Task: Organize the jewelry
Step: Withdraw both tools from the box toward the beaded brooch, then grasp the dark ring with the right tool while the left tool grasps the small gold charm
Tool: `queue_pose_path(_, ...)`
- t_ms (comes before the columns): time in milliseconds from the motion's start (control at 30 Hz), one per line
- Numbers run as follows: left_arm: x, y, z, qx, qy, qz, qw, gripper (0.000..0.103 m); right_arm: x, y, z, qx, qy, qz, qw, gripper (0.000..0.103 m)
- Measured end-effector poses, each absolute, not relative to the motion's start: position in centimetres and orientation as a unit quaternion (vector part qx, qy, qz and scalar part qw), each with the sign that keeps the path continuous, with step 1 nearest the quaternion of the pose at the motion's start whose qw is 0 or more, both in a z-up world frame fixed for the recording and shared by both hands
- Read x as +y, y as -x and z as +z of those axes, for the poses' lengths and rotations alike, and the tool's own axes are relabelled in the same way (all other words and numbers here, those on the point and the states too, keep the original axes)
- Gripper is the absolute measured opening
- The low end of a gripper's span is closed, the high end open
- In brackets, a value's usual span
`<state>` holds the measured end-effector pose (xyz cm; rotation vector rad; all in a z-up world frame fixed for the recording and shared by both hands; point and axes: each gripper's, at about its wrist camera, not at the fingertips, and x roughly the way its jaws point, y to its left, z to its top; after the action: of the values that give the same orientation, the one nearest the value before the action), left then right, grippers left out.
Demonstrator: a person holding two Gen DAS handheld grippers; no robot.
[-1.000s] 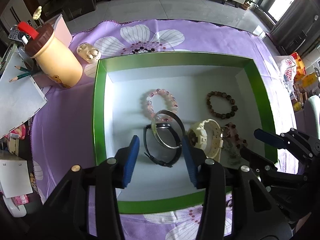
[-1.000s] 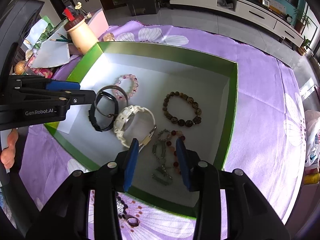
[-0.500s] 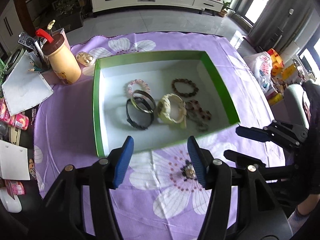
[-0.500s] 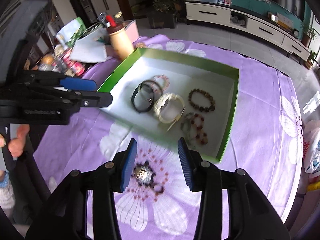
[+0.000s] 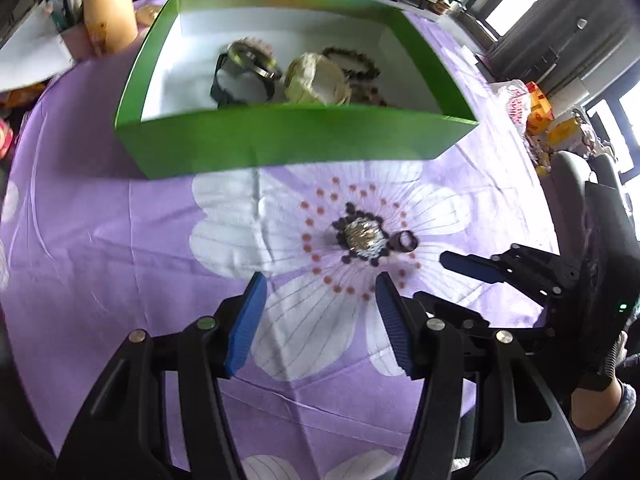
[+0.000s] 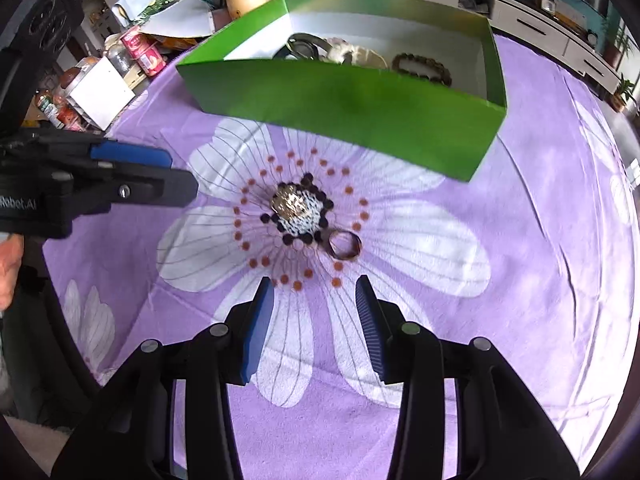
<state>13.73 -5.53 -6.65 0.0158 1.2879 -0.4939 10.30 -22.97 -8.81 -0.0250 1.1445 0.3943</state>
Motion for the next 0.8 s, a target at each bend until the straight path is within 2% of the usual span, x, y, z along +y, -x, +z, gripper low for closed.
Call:
queue_pose_path(300,-5.8,-13.7,-9.4,0.607,0.019,-0.232,0.760,0.057,-23.3,-11.5,-10.2,0.499,-0.008,0.171,0.850,0.043)
queue_pose_path(367,-6.2,-13.8,-9.2,0.601,0.018,-0.237,0.763,0.057,-23.1,-11.8,-10.3,0.492,0.003,0.170,0.854,0.037)
queue_pose_path(467,-6.9,-14.3,-8.9,0.600,0.017,-0.241,0.763,0.057,-23.0,-11.9,-10.3,0.485,0.032,0.161,0.859,0.021)
queue_pose_path(500,-7.2,-14.4,-8.9,0.600,0.017,-0.241,0.763,0.057,-23.3,-11.9,-10.3,0.483,0.032,0.161,0.860,0.019)
queue_pose_path(800,-10.3,-15.8,-9.4,0.610,0.015,-0.248,0.753,0.053,-25.4,-10.3,-10.5,0.483,-0.019,0.164,0.860,0.018)
